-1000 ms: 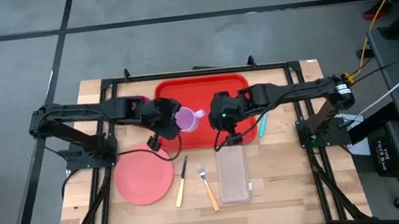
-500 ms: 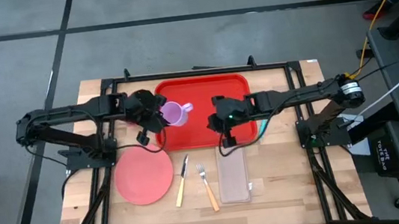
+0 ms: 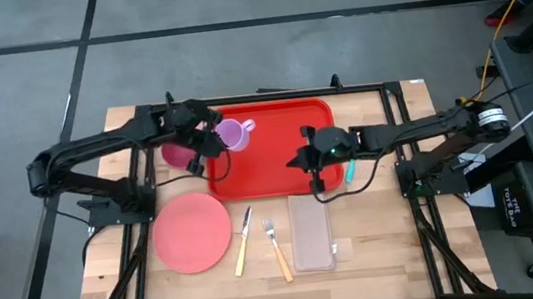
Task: Set up tray
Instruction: Put the purple mug on the top left of the orange tray
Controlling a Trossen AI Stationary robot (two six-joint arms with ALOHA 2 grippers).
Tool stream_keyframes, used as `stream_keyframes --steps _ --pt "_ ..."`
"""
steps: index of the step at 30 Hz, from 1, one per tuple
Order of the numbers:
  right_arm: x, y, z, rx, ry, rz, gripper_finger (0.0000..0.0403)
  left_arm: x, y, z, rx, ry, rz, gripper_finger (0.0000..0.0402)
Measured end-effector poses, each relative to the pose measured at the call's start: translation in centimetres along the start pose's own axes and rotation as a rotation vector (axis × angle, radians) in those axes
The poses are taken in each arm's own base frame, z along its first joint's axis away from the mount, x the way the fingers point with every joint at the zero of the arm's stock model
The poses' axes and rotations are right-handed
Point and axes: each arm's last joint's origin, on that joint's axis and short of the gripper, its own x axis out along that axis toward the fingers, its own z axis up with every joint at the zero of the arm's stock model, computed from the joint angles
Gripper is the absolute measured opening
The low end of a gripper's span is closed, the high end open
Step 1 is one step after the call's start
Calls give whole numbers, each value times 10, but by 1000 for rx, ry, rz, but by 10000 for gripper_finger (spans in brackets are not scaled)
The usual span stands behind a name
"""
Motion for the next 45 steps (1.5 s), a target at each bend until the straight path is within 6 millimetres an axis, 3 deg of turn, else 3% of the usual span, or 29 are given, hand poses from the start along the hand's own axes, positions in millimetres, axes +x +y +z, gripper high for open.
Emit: stream_keyframes --steps 11,23,33,41,45 --pt "5 -26 -42 64 -36 -38 5 33 31 -35 -8 41 -32 2" --pt "3 -40 -41 86 -111 -3 5 45 71 -72 -102 48 -130 2" --pt "3 -40 -40 112 -118 -1 5 50 78 -91 -131 72 -172 2" --pt "3 -40 -40 105 -117 -1 5 71 79 -105 -102 112 -212 2" --pt "3 -40 -40 86 -117 -3 5 78 79 -110 -5 188 -220 2"
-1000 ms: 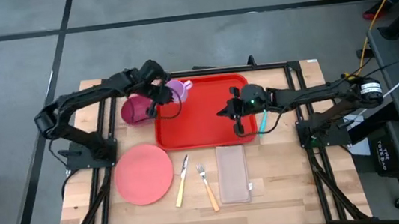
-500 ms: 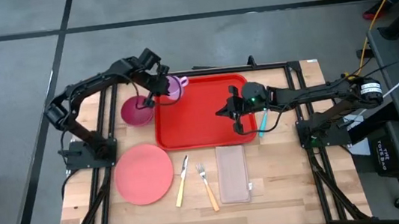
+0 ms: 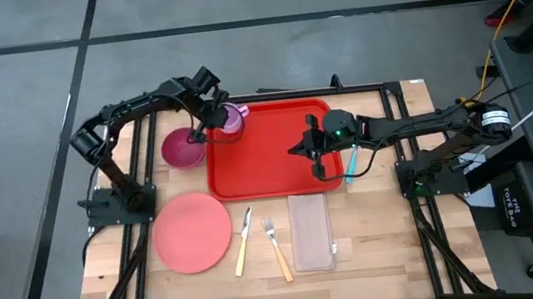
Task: Set up tray
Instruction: Put the purple mug on the top left of the orange tray
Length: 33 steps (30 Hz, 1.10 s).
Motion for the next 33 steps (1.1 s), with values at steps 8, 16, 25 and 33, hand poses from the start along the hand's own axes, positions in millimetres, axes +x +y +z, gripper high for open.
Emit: stream_keyframes --steps 8,16,25,33 --pt "0 0 0 -2 0 0 5 3 0 -1 32 0 -9 2" --pt "0 0 0 -1 0 0 5 1 1 -5 59 -99 -25 2" --pt "0 0 0 -2 0 0 5 -1 2 -12 38 -92 -17 3" --pt "0 0 0 -2 0 0 5 0 3 -13 35 -91 -19 3"
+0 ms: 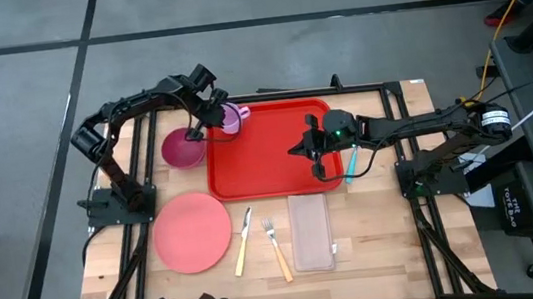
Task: Set up tray
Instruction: Put the purple mug on the top left of the orange tray
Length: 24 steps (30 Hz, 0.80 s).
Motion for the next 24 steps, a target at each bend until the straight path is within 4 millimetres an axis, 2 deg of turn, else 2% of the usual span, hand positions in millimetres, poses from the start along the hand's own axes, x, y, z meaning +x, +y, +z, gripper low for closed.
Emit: stream_keyframes --steps 19,24 --pt "0 0 0 0 0 0 5 13 7 -11 -13 0 12 3" --pt "0 0 0 0 0 -1 5 12 8 -12 -126 0 19 3"
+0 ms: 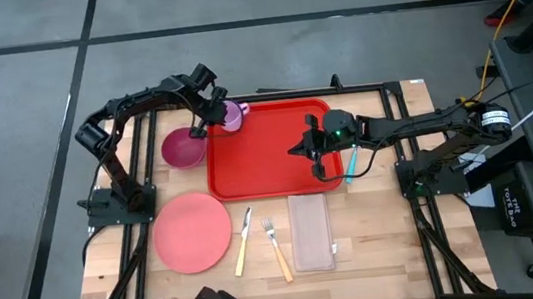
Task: Set up tray
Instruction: Put the purple mug on the top left of the orange tray
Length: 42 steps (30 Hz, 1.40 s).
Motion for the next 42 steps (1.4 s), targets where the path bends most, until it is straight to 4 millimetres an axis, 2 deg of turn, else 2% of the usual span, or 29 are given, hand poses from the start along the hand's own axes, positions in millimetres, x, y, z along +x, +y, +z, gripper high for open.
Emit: stream_keyframes --steps 18,26,42 --pt "0 0 0 0 0 0 5 2 -2 4 -42 6 -6 19" --pt "0 0 0 -4 0 0 5 2 4 6 -62 -9 45 22" --pt "0 0 0 -34 0 0 5 3 5 14 -29 31 88 84"
